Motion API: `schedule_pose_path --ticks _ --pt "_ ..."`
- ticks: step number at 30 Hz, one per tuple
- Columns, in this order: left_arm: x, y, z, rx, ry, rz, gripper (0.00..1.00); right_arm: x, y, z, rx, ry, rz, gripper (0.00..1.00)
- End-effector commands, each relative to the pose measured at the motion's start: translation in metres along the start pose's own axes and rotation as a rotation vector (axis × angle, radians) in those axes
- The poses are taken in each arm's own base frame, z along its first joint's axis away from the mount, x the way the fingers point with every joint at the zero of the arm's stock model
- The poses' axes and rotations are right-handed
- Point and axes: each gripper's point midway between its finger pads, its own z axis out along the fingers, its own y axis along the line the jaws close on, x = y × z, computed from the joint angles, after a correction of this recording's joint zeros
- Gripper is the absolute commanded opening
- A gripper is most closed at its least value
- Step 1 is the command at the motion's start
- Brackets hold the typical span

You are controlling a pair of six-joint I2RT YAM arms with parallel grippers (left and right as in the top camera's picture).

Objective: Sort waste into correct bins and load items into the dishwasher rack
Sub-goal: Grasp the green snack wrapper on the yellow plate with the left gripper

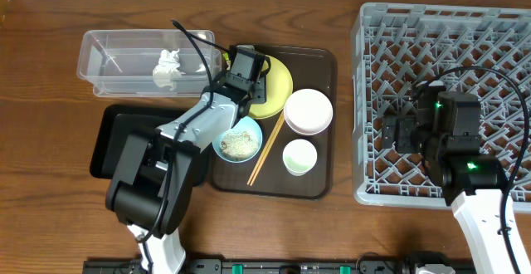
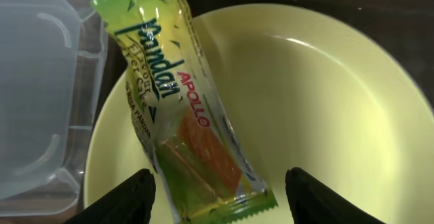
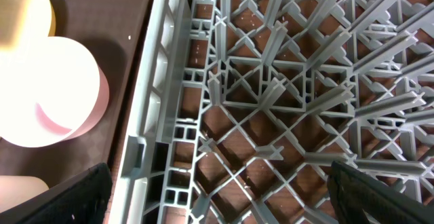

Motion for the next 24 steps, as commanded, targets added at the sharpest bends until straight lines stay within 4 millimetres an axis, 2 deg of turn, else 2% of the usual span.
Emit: schedule_pose_path --ticks 1,6,13,16,18,22,24 --pt "0.004 0.005 0.013 -0.036 0.003 -0.026 0.65 -0.007 0.001 -0.003 -0.008 -0.017 0.011 0.99" --pt "0.01 0.011 0.024 -0.067 0.01 -0.024 0.65 -0.007 0.001 -0.003 -0.008 -0.017 0.018 0.99" --pt "0.011 0.016 0.026 -0.095 0.008 -0.021 0.63 -0.005 0.001 0.001 -0.008 -0.001 0.02 0.99" --pt "0.016 0.011 0.026 -0.065 0.032 -0.018 0.4 -0.003 0.001 0.004 -0.007 0.012 0.02 0.99" --pt "0.017 0.011 0.026 -0.065 0.037 -0.017 0.3 -0.002 0.001 0.005 -0.007 0.016 0.021 0.99" --pt "0.019 0.012 0.026 -0.067 0.042 -0.016 0.19 -0.002 0.001 0.005 -0.007 0.017 0.022 0.99" --pt "0.019 0.012 0.026 -0.068 0.044 -0.015 0.06 -0.002 0.001 0.005 -0.007 0.017 0.022 0.99"
